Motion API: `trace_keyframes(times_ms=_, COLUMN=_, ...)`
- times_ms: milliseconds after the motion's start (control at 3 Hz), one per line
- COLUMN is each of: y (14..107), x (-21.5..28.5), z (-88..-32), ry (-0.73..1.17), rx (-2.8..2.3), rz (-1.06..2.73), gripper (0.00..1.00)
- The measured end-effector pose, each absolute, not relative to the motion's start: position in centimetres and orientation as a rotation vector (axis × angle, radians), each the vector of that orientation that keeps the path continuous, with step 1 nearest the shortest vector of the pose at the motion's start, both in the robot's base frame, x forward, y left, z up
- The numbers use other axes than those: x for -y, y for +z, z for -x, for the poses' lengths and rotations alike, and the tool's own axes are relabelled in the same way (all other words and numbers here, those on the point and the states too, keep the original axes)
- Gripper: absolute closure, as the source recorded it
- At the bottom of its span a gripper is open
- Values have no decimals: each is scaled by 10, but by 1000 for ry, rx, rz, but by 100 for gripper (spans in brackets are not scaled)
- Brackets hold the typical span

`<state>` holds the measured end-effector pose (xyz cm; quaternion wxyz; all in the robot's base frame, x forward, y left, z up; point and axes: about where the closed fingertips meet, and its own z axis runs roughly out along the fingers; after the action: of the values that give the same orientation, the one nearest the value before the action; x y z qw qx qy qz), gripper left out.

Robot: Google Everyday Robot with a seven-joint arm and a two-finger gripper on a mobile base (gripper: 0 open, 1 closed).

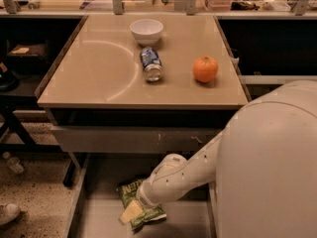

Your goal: Pick green jalapeno chip bag from middle drawer and place on counter

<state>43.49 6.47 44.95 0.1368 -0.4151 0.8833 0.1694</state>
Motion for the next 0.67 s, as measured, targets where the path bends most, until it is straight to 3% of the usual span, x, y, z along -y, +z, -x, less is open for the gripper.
trace_keyframes(times_ms=667, y=430, x=-50, z=-454, ry=475, rx=-2587, rz=1127, gripper=0)
